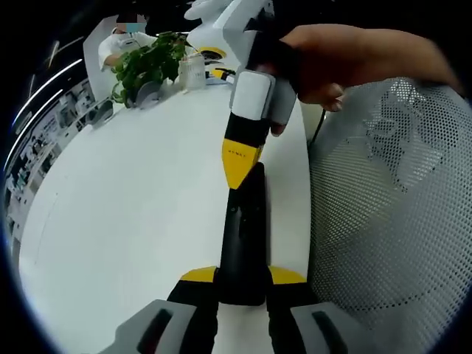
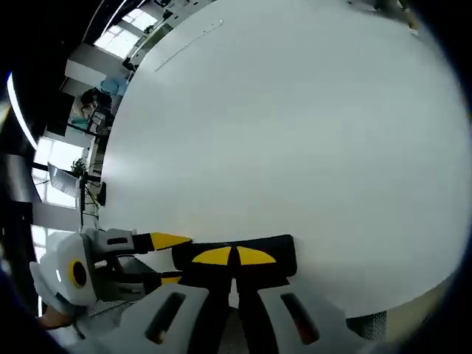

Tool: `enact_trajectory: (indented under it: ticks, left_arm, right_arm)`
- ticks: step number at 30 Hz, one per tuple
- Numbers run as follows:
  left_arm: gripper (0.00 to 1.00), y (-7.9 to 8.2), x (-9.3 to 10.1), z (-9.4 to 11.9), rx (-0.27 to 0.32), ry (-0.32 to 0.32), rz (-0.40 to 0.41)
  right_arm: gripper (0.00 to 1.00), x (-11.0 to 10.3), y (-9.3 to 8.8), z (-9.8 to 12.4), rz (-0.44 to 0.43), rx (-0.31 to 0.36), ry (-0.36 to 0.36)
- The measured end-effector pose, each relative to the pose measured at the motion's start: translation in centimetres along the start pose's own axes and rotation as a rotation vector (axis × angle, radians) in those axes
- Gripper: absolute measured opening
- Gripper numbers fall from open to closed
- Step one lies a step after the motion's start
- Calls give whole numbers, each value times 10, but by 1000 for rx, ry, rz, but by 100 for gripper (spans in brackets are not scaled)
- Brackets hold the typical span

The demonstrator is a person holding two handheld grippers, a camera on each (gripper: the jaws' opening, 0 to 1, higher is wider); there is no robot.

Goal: Press the specified remote control buttons in sequence, fully releasing each button before pressing the next.

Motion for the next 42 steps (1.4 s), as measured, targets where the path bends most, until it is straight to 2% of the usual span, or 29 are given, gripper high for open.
enact_trajectory:
  ticks: [7,11,14,22,25,32,42]
  left_arm:
    - [24,0,-1,0,2,-7,3]
    - [24,0,-1,0,2,-8,10]
    - [24,0,0,0,5,-6,11]
    - [24,1,-1,0,-3,-14,-2]
    - [24,1,-1,0,-10,-14,-5]
    - [24,1,-1,0,-15,-15,2]
    - [24,2,-2,-1,-22,-20,-10]
  right_arm:
    - [0,4,-1,-2,-34,0,4]
    - [0,3,-2,-1,-25,7,10]
    - [0,4,-1,0,-68,24,33]
    - [0,4,1,-1,-65,40,35]
    - [0,4,1,-2,-11,30,13]
    - [0,0,-1,-5,224,-16,-82]
    - [0,0,2,-6,229,-21,-89]
Point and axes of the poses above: the point that each gripper's makers call its tool centre point, and the gripper's own axes: z roughly backward along the fingers, x roughly to its right, y roughly out of its top, the point moved 4 cm from there along z, roughly backward along the fingers, and after that the axes turned 15 degrees about y, right-handed, at the moved point
